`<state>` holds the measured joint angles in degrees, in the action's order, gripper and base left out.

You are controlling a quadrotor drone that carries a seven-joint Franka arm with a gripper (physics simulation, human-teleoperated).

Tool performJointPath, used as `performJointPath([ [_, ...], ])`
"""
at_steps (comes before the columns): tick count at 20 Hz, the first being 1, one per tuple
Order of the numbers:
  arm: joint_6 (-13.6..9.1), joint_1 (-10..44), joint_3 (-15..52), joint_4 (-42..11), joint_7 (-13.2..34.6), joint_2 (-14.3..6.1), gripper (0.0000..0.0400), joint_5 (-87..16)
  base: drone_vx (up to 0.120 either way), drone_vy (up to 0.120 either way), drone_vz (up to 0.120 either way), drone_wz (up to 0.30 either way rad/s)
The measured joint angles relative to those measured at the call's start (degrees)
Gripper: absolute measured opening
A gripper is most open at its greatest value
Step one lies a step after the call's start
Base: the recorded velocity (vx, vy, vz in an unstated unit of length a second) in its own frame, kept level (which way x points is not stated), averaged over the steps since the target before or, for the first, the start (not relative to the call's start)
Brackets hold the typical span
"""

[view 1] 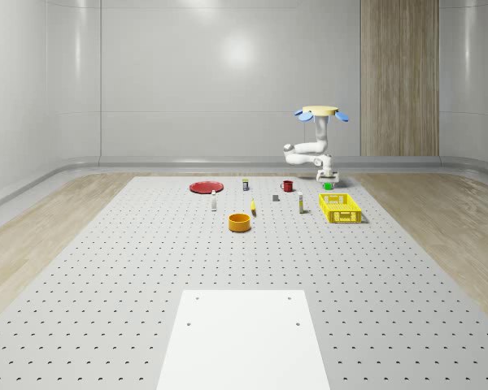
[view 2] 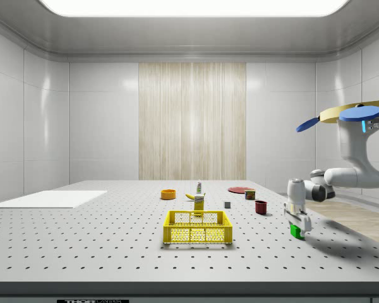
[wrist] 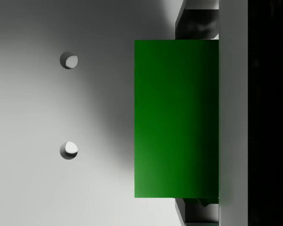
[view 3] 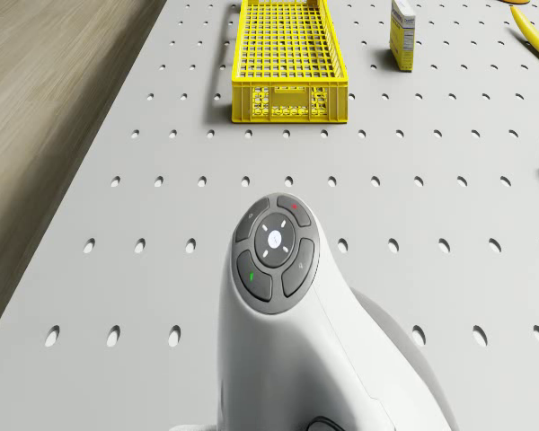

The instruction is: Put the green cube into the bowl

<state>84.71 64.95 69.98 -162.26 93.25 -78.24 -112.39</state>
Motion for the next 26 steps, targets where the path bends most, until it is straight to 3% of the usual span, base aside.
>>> performJointPath([
  [4,0.52,0.51,-0.02,0.44,0.11,-0.36,0.0310,0.05,0.000,0.000,0.000,0.000],
  [8,0.96,0.81,0.02,0.64,0.23,-0.76,0.0272,0.19,0.000,0.000,0.000,0.000],
  [15,1.14,1.12,1.22,0.49,0.56,-1.37,0.0254,1.51,0.000,0.000,0.000,0.000],
  [19,0.31,1.25,4.11,-0.13,0.95,-1.58,0.0252,4.35,0.000,0.000,0.100,0.000],
  [26,-0.11,1.61,7.57,-0.63,1.38,-2.31,0.0250,7.90,0.000,-0.120,0.120,0.000],
])
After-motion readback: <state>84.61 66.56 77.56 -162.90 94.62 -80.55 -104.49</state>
